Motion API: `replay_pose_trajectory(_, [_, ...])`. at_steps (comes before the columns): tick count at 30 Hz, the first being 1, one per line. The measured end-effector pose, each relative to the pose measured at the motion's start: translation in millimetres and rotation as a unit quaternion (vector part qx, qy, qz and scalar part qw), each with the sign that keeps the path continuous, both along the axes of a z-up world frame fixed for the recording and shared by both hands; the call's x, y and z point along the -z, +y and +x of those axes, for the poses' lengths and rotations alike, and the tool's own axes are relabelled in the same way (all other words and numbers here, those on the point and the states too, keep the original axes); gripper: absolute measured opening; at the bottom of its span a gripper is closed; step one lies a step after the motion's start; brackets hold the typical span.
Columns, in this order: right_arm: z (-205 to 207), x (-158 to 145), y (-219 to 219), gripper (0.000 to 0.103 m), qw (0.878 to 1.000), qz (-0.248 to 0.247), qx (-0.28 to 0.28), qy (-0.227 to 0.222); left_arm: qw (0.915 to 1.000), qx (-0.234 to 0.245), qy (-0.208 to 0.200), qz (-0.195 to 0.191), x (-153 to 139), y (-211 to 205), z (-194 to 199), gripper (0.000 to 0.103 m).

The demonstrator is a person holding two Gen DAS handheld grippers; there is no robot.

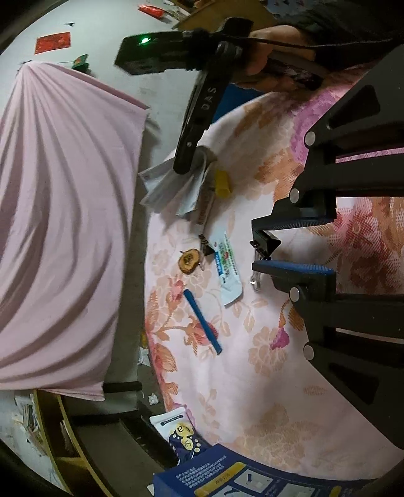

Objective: Collect trash
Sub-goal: 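Grasp the grey tissues with the right tool while the left tool grasps the black binder clip, then lift the tissues with the right tool while the left tool lifts the binder clip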

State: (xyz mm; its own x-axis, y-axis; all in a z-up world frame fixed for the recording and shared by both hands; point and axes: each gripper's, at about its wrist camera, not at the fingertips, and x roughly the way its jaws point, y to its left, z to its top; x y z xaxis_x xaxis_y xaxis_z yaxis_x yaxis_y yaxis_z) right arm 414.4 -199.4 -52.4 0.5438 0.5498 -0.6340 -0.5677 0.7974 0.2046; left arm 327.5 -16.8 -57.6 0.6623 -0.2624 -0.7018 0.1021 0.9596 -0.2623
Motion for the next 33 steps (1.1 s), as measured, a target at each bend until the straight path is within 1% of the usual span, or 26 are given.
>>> replay_pose_trajectory(3, [-6, -8, -6, 0.005, 1.000, 0.017, 0.003, -0.020, 0.9998, -0.007, -0.020, 0.003, -6, -4, -3, 0.015])
replay_pose_trajectory(5, [-9, -11, -7, 0.005, 0.999, 0.021, 0.002, -0.026, 0.9996, -0.009, -0.026, 0.009, -9, -8, -3, 0.015])
replay_pose_trajectory(10, [-10, -10, -6, 0.005, 1.000, 0.015, 0.002, -0.019, 0.9996, -0.011, -0.024, 0.012, -10, -14, -3, 0.015])
replay_pose_trajectory(13, [-9, -5, -4, 0.007, 1.000, -0.009, 0.001, -0.006, 0.9996, -0.013, -0.021, 0.015, -8, -16, -4, 0.015])
replay_pose_trajectory(14, [-8, -2, -2, 0.012, 1.000, -0.021, 0.002, -0.002, 0.9996, -0.014, -0.019, 0.016, -7, -16, -4, 0.015])
replay_pose_trajectory(15, [-7, 2, -2, 0.031, 1.000, -0.026, 0.002, 0.003, 0.9996, -0.015, -0.017, 0.016, -7, -17, -4, 0.015])
replay_pose_trajectory(16, [-6, 4, -2, 0.043, 1.000, -0.029, 0.000, 0.008, 0.9997, -0.015, -0.015, 0.014, -6, -16, -4, 0.015])
replay_pose_trajectory(17, [-6, 5, -2, 0.062, 1.000, -0.029, -0.001, 0.008, 0.9997, -0.016, -0.014, 0.012, -6, -16, -4, 0.015])
replay_pose_trajectory(18, [-8, 4, -2, 0.066, 1.000, -0.028, -0.003, 0.005, 0.9997, -0.016, -0.013, 0.011, -5, -15, -3, 0.015])
replay_pose_trajectory(20, [-8, 4, -1, 0.067, 1.000, -0.028, -0.004, 0.004, 0.9997, -0.017, -0.013, 0.009, -4, -14, -3, 0.015])
replay_pose_trajectory(25, [-3, 10, 1, 0.067, 0.999, -0.026, -0.018, 0.041, 0.9998, -0.019, -0.008, 0.001, -2, -12, -1, 0.015])
replay_pose_trajectory(29, [2, 15, -1, 0.066, 0.998, -0.025, -0.025, 0.060, 0.9998, -0.020, -0.007, -0.003, -1, -10, 0, 0.015])
replay_pose_trajectory(30, [1, 15, -1, 0.064, 0.997, -0.027, -0.026, 0.061, 0.9998, -0.021, -0.007, -0.003, -1, -11, -1, 0.015])
replay_pose_trajectory(31, [2, 15, -2, 0.058, 0.997, -0.027, -0.028, 0.060, 0.9997, -0.021, -0.007, -0.003, -1, -11, -1, 0.015])
replay_pose_trajectory(32, [2, 15, -1, 0.044, 0.997, -0.026, -0.032, 0.059, 0.9997, -0.022, -0.008, -0.004, -1, -11, -1, 0.015])
replay_pose_trajectory(33, [2, 15, -1, 0.032, 0.997, -0.028, -0.033, 0.057, 0.9997, -0.023, -0.009, -0.004, -2, -11, -1, 0.015])
